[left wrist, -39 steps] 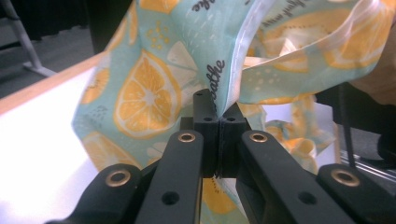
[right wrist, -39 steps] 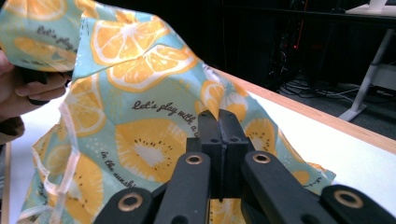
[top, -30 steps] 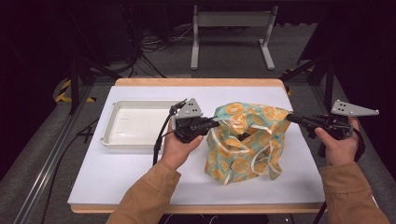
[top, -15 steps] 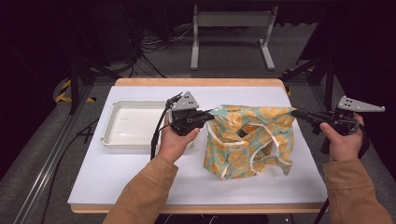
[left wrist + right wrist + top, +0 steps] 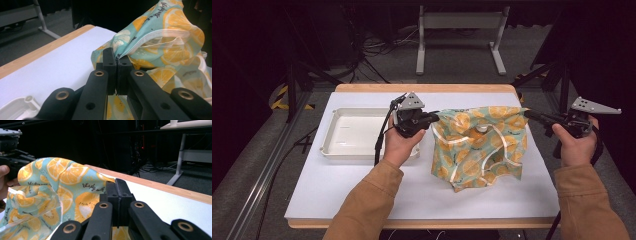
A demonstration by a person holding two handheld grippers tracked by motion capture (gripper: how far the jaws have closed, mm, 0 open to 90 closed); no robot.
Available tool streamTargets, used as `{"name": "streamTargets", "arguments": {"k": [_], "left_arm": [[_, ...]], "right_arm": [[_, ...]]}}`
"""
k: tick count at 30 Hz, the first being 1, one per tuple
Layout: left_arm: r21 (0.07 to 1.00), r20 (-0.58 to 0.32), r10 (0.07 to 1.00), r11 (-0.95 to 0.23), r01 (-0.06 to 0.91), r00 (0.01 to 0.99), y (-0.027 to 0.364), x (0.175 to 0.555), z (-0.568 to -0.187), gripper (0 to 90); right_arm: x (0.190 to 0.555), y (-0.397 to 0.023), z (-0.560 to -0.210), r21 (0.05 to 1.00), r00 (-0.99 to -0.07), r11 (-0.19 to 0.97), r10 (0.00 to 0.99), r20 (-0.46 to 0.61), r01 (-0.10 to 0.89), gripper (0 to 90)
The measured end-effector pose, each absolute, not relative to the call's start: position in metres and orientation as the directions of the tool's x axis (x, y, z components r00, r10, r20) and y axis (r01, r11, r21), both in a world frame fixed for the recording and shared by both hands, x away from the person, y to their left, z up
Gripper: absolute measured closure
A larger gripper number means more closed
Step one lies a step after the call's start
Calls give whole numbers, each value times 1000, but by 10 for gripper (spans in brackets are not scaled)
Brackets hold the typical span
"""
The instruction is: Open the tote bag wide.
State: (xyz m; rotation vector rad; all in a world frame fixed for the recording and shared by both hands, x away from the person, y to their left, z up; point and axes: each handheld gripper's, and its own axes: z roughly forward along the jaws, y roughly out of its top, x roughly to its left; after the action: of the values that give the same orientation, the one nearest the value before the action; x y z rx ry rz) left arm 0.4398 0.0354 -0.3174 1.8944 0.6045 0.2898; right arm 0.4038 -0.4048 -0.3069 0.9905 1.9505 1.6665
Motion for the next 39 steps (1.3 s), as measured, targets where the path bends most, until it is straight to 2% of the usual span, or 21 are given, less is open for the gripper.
{"name": "streamTargets", "arguments": {"k": [16, 28, 36, 39], "left_arm": [[904, -138, 572, -260, 339, 808, 24, 468, -324, 889], [875, -135, 602, -301, 380, 787, 17, 478, -339, 889], [855, -85, 614, -359, 374, 785, 13, 472, -348, 889], [838, -104, 626, -363, 407, 773, 12, 474, -356, 889]], "right_arm": [[431, -408, -309, 950, -625, 6, 755, 199, 311, 900], [449, -407, -329, 926, -577, 20, 787, 218, 377, 900], [454, -405, -349, 909, -571, 52, 793, 213, 413, 900], [455, -404, -356, 899, -564, 71, 799, 209, 433, 900]]}}
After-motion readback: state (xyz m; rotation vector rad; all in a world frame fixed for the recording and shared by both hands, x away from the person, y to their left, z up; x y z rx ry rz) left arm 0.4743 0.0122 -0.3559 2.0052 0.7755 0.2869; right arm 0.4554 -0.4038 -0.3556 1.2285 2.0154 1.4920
